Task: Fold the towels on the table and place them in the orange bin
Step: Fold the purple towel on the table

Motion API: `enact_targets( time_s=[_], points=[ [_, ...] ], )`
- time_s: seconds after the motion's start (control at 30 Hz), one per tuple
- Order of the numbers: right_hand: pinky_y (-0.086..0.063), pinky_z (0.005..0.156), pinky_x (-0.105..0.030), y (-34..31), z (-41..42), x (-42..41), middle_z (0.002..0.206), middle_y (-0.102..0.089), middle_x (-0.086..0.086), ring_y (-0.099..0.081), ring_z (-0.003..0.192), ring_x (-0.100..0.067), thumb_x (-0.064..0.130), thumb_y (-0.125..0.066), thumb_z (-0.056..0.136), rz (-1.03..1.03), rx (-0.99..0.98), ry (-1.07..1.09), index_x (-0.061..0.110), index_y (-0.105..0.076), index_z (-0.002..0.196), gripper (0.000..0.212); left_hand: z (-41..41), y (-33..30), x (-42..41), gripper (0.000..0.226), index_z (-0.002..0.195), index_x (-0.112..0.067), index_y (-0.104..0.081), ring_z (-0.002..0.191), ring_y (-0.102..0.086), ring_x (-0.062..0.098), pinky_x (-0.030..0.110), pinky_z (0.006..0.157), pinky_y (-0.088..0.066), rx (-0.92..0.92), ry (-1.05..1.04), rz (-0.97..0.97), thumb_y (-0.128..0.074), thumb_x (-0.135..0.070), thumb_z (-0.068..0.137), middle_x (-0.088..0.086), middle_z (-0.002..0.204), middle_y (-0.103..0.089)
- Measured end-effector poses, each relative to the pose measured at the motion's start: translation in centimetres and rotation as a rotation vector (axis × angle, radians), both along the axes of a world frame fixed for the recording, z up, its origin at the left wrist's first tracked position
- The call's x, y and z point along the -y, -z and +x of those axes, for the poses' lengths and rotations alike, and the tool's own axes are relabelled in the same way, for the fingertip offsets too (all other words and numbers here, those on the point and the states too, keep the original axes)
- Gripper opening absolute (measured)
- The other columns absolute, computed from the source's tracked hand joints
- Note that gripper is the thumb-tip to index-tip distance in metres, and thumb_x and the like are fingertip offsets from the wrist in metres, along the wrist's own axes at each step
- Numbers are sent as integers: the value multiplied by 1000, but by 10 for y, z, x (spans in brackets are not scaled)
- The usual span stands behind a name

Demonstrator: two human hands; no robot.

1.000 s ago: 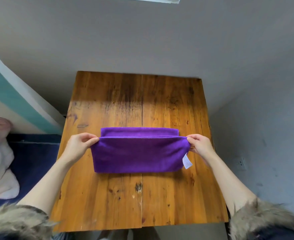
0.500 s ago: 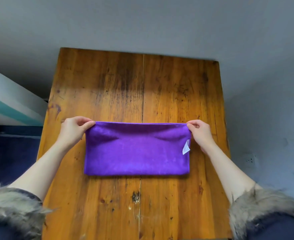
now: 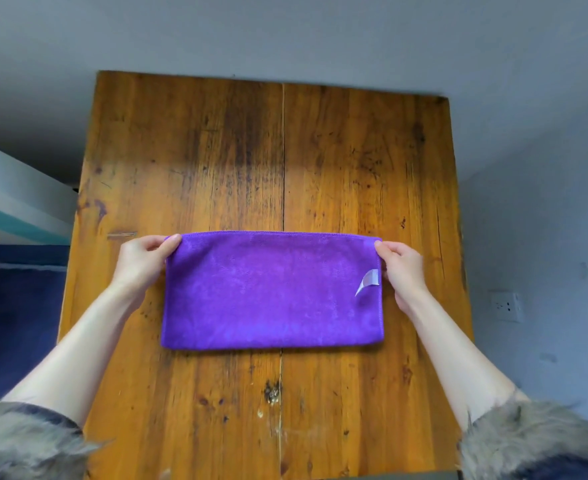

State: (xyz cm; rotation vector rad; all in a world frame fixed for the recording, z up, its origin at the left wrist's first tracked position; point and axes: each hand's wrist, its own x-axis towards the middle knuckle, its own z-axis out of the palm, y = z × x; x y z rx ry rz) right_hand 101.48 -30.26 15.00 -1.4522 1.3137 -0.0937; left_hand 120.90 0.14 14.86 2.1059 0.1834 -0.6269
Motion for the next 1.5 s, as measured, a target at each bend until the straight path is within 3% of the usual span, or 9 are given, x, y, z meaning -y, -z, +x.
enact_targets(
  time_s=[0.2, 0.43, 0.6, 0.77, 0.97, 1.1, 1.2, 1.37, 1.5],
  points=[
    [-48, 71, -30, -17, -11, -3, 84, -63, -8, -61, 77, -17, 17, -47, 97, 194, 157, 149, 6, -58, 93, 15, -16, -20, -11, 19, 84, -15, -64, 65, -43, 11, 25, 61, -37, -119, -53, -217, -54, -28, 94, 1, 73, -53],
    [-45, 68, -30, -5, -12, -6, 86, -59, -6, -57, 75, -16, 21, -46, 98, 71, 62, 66, 3, -56, 106, 23, -21, -9, -15, 17, 95, -9, -63, 86, -54, 11, 18, 68, -42, 21, -10, -83, -54, -25, 94, -5, 86, -62],
    [-42, 60, -27, 9, -4, -5, 80, -54, -2, -53, 67, -12, 27, -43, 99, -27, 33, 38, 9, -53, 103, 22, -15, 1, -6, 15, 93, -11, -62, 72, -51, 5, 6, 58, -39, 136, -4, -11, -54, -24, 94, 1, 84, -59],
    [-43, 61, -25, 19, -1, 1, 88, -55, -4, -55, 74, -13, 28, -44, 99, -116, -45, -27, 10, -52, 102, 20, -6, 17, -9, 18, 91, -15, -63, 85, -53, 15, 30, 75, -42, 138, 18, 49, -57, -32, 91, 6, 92, -63],
    [-51, 78, -39, 26, 5, 3, 96, -60, -7, -61, 90, -23, 38, -45, 96, -190, -173, -58, 14, -53, 97, 25, -8, 16, 0, 25, 94, -12, -60, 82, -51, 19, 30, 76, -37, 220, 21, 227, -56, -37, 91, 5, 85, -58],
    [-51, 75, -37, 21, -12, -9, 95, -61, -4, -62, 88, -20, 51, -40, 95, -158, -171, -22, 12, -56, 103, 43, -26, 11, -7, 38, 103, -7, -58, 85, -50, 23, 38, 83, -40, 209, -16, 274, -50, -43, 93, 6, 86, -57],
    [-43, 70, -37, 19, -42, -26, 86, -60, -3, -60, 86, -24, 53, -36, 95, -103, -210, 27, 13, -59, 89, 46, -55, 9, -21, 39, 102, -8, -59, 90, -55, 30, 40, 83, -41, 156, -26, 310, -47, -44, 93, 6, 87, -57],
    [-50, 81, -38, 12, -71, -46, 91, -64, 2, -61, 89, -18, 38, -49, 95, 22, -203, -46, 14, -63, 89, 28, -91, 11, -35, 38, 94, -4, -63, 89, -57, 34, 38, 79, -40, 139, 35, 336, -46, -38, 95, 11, 87, -62],
    [-51, 87, -41, 14, -74, -43, 95, -62, 1, -59, 96, -20, 30, -45, 97, 3, -239, -85, 14, -60, 95, 22, -98, 19, -40, 31, 91, -1, -60, 83, -58, 43, 44, 79, -40, 286, 94, 401, -48, -29, 96, 19, 82, -64]
  ],
)
